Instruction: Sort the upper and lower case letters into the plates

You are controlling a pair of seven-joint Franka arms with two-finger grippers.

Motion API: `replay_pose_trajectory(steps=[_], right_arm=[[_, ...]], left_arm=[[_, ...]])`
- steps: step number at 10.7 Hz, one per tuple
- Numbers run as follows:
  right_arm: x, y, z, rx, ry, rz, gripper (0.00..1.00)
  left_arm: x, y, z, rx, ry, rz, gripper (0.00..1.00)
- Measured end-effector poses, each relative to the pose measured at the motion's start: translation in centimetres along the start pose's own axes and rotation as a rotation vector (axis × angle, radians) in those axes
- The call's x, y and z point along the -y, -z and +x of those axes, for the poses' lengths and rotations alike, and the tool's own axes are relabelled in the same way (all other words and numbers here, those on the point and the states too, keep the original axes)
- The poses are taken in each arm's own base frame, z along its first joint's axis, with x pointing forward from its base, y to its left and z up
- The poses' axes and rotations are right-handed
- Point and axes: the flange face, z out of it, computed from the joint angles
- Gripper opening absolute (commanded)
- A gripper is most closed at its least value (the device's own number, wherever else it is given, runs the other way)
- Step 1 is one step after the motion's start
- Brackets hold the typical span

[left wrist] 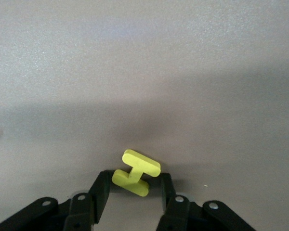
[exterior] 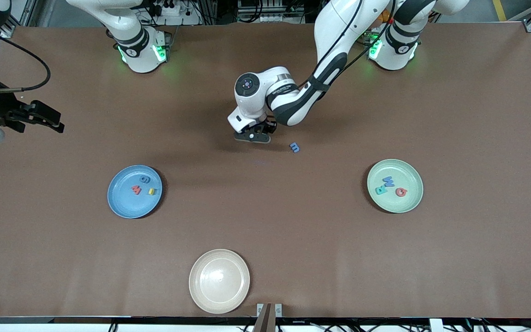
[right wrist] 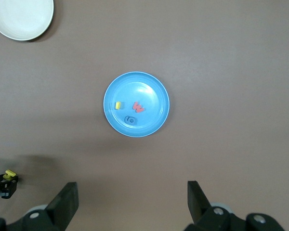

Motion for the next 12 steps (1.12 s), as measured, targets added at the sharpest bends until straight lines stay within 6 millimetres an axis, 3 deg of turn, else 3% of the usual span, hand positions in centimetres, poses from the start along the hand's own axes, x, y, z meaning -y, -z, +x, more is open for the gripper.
replay_pose_trajectory(steps=[2, 3, 5, 7, 12], right_arm=[[0.41, -0.02, -0.03, 0.001, 0.009, 0.000, 1.00], [0.69, -0.02, -0.05, 0.001, 0.014, 0.000, 1.00], [0.85, -0.02, -0.06, 0.000, 0.017, 0.000, 1.00], [0.85, -0.02, -0.06, 0.000, 0.017, 0.000, 1.00], [0.87, -0.02, -0.05, 0.000, 0.017, 0.001, 1.00]], left_arm=[[-0.04, 0.02, -0.01, -0.002, -0.003, 0.000, 0.45], [-0.06, 0.05, 0.02, -0.008, -0.008, 0.001, 0.35], [-0.11, 0.13, 0.06, -0.012, -0.010, -0.001, 0.34], [-0.10, 0.19, 0.16, -0.015, -0.010, -0.002, 0.23], [0.28, 0.44, 0.88, -0.027, -0.002, -0.001, 0.17]])
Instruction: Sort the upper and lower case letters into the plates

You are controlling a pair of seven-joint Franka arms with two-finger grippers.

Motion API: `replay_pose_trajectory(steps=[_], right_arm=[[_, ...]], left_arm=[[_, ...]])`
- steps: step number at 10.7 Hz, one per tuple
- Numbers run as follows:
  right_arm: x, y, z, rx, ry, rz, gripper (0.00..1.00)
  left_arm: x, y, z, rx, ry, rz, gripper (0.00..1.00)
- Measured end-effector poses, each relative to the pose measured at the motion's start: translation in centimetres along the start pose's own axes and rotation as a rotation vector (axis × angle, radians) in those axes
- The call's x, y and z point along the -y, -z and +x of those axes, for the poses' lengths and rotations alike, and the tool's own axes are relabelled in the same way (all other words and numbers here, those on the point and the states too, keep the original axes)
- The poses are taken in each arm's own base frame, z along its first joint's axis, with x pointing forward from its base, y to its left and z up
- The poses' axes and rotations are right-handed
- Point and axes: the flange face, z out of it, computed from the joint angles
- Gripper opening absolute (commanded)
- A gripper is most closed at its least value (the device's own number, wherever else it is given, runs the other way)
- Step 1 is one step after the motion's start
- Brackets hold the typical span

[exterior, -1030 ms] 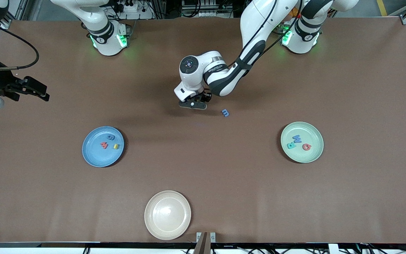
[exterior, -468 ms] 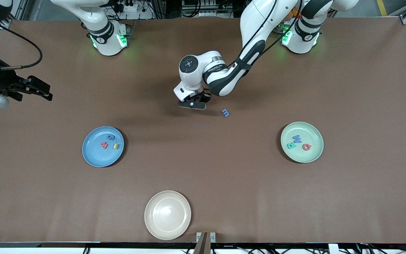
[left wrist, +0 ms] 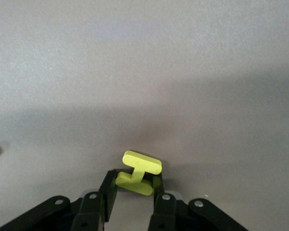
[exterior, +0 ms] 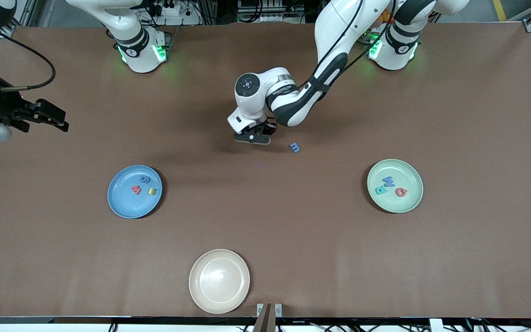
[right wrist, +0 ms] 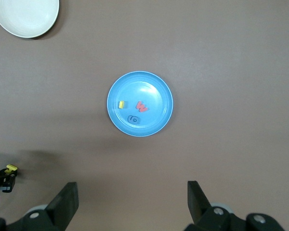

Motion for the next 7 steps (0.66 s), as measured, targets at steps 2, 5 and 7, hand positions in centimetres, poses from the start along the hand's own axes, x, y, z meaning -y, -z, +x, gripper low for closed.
replay_pose_trajectory(steps=[2, 5, 7], right_arm=[[0.2, 0.0, 0.0, -0.001, 0.003, 0.001, 1.00], [1.6, 0.1, 0.0, -0.012, 0.008, 0.002, 1.00], [3.9, 0.0, -0.1, -0.022, -0.010, 0.006, 1.00]], left_arm=[[0.3, 1.2, 0.8, -0.020, 0.010, -0.009, 0.13], [3.5, 4.9, 4.4, -0.053, 0.016, -0.001, 0.12], [10.1, 7.5, 9.9, -0.074, 0.034, 0.004, 0.12]])
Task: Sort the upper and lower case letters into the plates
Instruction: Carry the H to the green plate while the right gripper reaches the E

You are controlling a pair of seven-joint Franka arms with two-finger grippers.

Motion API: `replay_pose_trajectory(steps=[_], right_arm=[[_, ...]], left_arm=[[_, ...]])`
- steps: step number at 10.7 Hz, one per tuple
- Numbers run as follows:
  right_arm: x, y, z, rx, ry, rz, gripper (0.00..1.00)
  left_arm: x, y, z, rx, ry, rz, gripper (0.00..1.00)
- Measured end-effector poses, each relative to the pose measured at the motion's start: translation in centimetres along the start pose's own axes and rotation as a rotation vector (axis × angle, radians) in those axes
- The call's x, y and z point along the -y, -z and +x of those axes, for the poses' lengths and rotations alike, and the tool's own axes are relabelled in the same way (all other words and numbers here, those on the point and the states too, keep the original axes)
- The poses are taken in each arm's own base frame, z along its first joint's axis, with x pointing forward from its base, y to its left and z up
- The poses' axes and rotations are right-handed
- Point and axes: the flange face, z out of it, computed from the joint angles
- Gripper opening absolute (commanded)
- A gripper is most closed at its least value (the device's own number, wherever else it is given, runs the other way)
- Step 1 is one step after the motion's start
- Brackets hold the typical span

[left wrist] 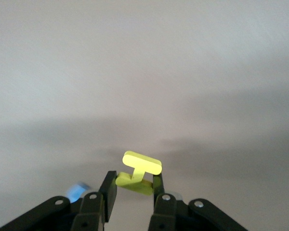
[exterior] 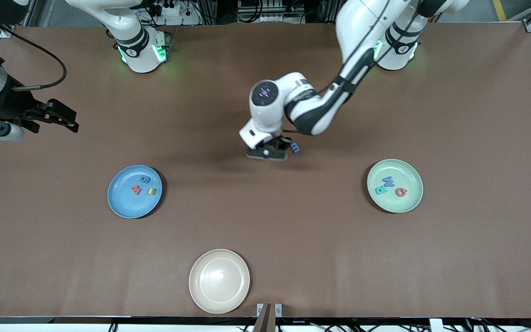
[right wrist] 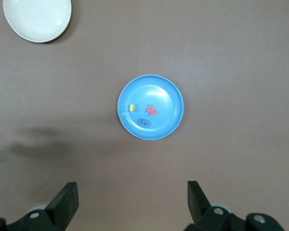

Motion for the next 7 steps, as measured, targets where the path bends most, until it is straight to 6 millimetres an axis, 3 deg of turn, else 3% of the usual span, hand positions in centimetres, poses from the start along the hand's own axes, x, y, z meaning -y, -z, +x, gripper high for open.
replay_pose_trajectory(steps=[2, 4, 6, 7], right_arm=[[3.0, -0.6, -0.2, 0.006, -0.003, 0.002, 1.00], [7.7, -2.4, -0.2, 0.026, 0.014, 0.005, 1.00], [15.7, -5.3, -0.5, 0.046, 0.027, 0.005, 1.00], [20.2, -7.4, -0.9, 0.050, 0.056, 0.008, 1.00]], left_arm=[[9.3, 1.5, 6.4, -0.020, 0.039, -0.002, 0.11], [20.9, 1.8, 11.1, -0.002, 0.087, 0.016, 0.11], [31.5, 0.9, 13.1, 0.034, 0.134, 0.025, 0.08], [35.7, -0.3, 12.8, 0.066, 0.165, 0.022, 0.08]])
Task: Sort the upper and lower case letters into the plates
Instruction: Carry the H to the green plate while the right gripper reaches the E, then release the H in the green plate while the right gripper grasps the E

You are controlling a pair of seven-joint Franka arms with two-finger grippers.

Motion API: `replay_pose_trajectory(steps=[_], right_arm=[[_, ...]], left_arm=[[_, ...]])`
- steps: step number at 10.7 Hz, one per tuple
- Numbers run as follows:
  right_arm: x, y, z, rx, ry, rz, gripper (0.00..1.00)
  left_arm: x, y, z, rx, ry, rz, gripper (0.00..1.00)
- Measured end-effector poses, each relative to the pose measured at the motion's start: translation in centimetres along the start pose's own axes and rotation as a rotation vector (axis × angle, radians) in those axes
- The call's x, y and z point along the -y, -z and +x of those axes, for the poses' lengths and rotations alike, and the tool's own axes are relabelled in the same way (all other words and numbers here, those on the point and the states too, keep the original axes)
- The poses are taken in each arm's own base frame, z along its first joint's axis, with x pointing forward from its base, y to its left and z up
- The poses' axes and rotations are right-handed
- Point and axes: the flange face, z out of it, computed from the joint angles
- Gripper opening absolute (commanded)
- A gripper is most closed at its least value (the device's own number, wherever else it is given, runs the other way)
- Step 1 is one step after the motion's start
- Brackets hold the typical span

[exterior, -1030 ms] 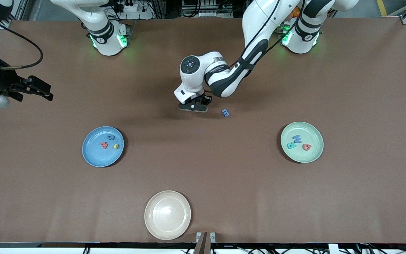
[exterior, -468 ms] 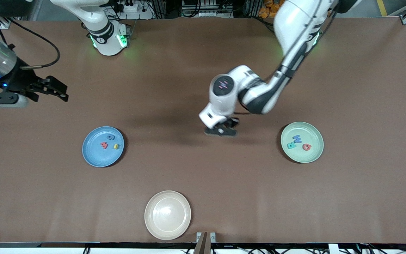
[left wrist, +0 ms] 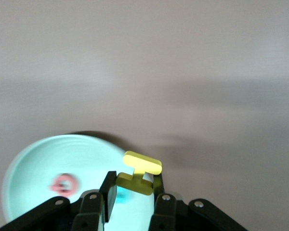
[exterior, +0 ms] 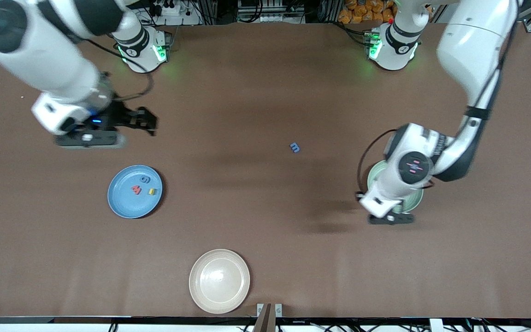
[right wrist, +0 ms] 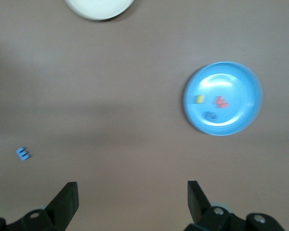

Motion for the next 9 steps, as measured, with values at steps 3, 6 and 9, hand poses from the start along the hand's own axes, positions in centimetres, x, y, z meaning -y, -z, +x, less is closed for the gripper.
replay_pose_trajectory(steps=[3, 6, 9], right_arm=[[11.6, -8.5, -0.8, -0.010, 0.069, 0.022, 1.00], [20.9, -18.7, -3.3, -0.015, 0.094, 0.046, 1.00], [27.4, -24.1, -7.0, -0.046, 0.141, 0.010, 0.97]], left_arm=[[5.4, -3.5, -2.2, 0.106, 0.049, -0.035, 0.11], [4.7, -5.7, -4.9, 0.168, 0.029, -0.027, 0.12], [6.4, -5.5, -6.7, 0.186, 0.036, -0.005, 0.18]])
